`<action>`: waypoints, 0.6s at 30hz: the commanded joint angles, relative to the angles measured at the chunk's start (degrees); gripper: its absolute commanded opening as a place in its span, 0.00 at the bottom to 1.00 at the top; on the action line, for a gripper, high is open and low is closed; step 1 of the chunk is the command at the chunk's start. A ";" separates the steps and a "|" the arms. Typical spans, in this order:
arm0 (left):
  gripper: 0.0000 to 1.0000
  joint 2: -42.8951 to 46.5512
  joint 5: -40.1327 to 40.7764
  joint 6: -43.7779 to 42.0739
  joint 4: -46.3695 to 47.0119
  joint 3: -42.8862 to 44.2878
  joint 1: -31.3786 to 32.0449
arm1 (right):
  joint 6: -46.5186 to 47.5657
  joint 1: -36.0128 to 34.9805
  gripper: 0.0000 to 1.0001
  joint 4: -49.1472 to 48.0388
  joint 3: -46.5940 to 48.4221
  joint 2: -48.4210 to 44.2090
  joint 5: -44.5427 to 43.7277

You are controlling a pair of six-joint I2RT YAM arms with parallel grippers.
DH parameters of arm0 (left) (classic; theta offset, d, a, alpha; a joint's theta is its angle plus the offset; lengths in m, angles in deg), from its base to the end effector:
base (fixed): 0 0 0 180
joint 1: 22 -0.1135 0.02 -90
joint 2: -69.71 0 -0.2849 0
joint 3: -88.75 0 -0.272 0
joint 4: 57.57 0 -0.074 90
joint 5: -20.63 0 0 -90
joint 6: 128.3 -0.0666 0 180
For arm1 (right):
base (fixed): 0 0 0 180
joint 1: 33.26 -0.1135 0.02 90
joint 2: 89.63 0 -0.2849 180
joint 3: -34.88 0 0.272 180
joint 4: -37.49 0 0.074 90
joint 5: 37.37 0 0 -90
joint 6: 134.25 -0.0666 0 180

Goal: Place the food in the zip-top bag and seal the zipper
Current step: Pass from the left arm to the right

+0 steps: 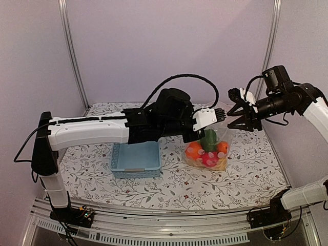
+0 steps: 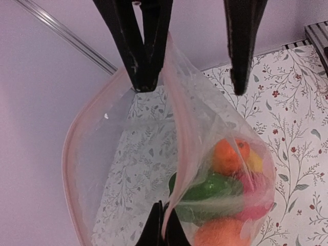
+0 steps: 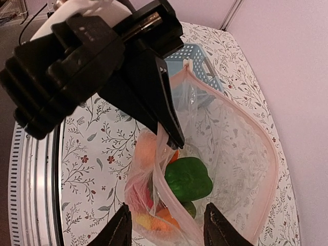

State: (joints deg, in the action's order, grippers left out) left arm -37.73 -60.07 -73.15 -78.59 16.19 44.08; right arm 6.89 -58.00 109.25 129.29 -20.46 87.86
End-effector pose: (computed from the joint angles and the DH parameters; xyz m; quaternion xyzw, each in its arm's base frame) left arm 0.2157 -0.4598 0.3352 0.6044 0.5583 -0.0876 0.5616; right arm 0.2138 0.1408 0.4026 -0.6327 0.6293 0.1931 0.4079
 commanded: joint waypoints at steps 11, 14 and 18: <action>0.01 3.23 -1.92 0.54 3.27 -1.69 -0.83 | 3.49 -2.75 0.44 -4.50 -3.10 3.14 -3.93; 0.01 3.35 -1.16 0.41 3.70 -2.06 -0.85 | 3.37 -2.80 0.31 -5.09 -3.03 3.58 -3.80; 0.01 3.11 0.28 0.48 3.90 -2.46 -0.95 | 2.60 -2.82 0.17 -6.01 -2.60 3.37 -4.19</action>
State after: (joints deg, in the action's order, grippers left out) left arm -37.01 -60.94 -73.15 -77.60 14.53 43.93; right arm 9.47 -60.51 104.42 127.04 -17.23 84.32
